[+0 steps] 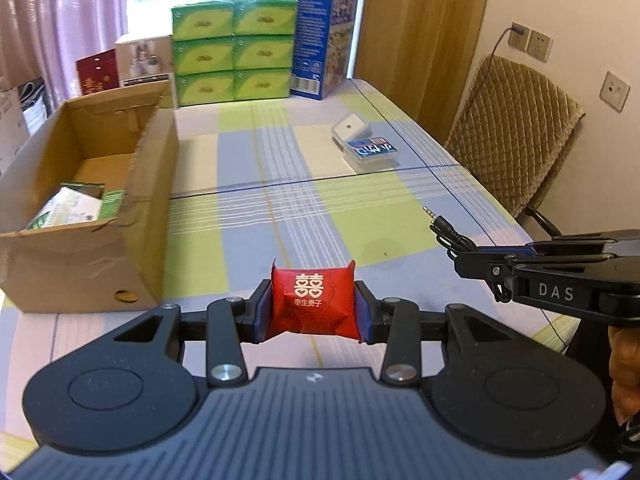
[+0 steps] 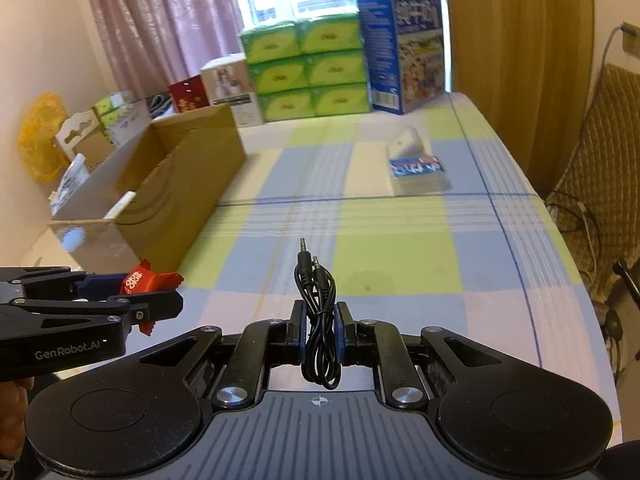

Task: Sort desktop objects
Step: 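Carry the candy packet and cable toward the cardboard box with both tools, then lower the candy packet with the left tool while the right tool lowers the cable into the box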

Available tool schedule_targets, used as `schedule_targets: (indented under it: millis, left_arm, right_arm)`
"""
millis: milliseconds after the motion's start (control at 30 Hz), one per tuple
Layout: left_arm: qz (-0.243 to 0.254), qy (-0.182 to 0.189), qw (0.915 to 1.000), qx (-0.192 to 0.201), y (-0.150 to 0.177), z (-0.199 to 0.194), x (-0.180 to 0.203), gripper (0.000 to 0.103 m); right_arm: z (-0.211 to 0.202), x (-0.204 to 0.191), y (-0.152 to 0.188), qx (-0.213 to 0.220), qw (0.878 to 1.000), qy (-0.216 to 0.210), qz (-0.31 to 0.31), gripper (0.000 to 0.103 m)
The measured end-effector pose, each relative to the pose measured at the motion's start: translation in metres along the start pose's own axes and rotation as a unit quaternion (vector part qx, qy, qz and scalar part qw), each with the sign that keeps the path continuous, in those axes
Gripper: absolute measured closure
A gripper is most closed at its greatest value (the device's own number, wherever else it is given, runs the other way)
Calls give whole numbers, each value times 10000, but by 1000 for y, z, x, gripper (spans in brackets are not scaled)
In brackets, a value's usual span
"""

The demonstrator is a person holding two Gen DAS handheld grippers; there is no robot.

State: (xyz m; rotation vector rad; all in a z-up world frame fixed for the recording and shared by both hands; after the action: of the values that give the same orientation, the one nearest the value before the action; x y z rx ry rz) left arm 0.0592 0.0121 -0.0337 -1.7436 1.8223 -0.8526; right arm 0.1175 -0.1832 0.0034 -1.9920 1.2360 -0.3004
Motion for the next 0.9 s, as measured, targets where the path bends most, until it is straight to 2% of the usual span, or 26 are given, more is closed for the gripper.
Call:
schedule_targets:
  millis: [333,900]
  left_arm:
    - [-173,-207,9995,145,6,-33,-21,67]
    - [-382,-415,9981,264,7,-53,-56,67]
  right_arm:
    - [-10,-35,-2,102,9994,-217,-237,93]
    - [-4,-69,-8,140,9976,-421,-540,93]
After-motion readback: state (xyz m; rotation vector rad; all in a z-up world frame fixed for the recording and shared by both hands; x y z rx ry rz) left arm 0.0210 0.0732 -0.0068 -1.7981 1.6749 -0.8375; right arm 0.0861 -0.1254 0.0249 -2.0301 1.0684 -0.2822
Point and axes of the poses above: each gripper's, at about its wrist camera, not at the fingertips, and z roughly the way its jaws point, x to its right, y to its underside, the point moved 4 cm from there along z, roughly the way its jaws point
